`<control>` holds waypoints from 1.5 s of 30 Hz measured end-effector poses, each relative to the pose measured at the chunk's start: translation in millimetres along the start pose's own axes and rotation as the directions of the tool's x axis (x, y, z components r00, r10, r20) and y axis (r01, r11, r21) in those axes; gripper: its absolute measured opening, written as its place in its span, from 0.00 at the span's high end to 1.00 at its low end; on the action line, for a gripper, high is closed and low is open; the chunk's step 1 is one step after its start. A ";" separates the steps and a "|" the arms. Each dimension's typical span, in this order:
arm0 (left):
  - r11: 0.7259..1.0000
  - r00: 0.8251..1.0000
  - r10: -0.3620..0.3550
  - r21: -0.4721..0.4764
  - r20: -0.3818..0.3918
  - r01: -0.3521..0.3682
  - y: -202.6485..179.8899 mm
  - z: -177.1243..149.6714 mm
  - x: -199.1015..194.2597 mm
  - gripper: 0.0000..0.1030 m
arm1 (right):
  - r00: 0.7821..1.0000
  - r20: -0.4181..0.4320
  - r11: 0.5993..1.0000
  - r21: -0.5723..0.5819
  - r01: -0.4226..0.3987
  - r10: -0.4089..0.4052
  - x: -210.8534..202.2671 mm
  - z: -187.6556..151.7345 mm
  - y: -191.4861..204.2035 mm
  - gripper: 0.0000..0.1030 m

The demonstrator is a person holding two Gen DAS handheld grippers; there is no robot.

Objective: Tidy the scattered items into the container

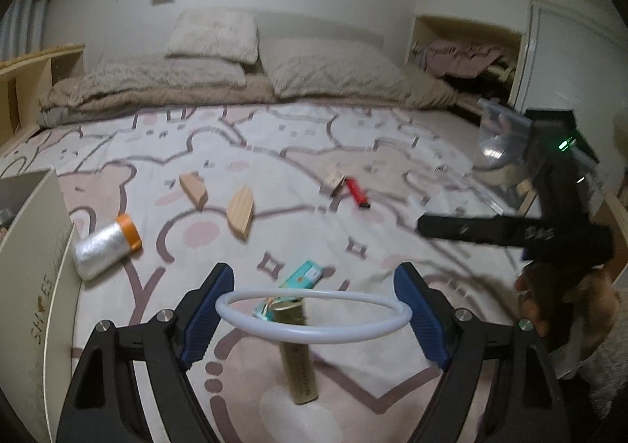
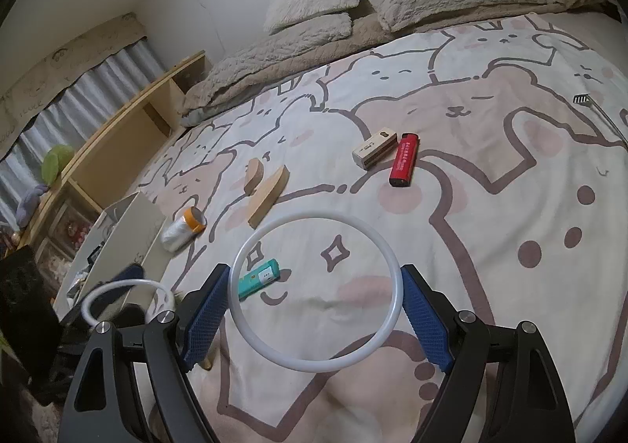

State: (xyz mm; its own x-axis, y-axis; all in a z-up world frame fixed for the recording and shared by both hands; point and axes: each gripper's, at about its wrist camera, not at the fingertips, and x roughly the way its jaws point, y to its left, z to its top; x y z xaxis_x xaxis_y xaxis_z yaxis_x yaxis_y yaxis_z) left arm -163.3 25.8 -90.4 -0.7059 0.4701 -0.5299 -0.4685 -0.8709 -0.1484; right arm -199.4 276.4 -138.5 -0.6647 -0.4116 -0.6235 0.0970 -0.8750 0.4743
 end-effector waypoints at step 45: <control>0.927 0.911 -0.049 0.320 -0.409 0.194 -97.3 -76.9 50.5 0.18 | 0.998 0.025 0.997 0.060 0.050 -0.052 -10.0 6.9 -23.1 0.18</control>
State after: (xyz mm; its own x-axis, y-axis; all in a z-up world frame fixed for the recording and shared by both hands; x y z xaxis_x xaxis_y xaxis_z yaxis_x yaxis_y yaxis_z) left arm -112.5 123.2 -166.9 -0.4028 0.4127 -0.8170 -0.7415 -0.6704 0.0270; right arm -200.1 302.6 -138.9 -0.6874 -0.3591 -0.6313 0.0188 -0.8777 0.4788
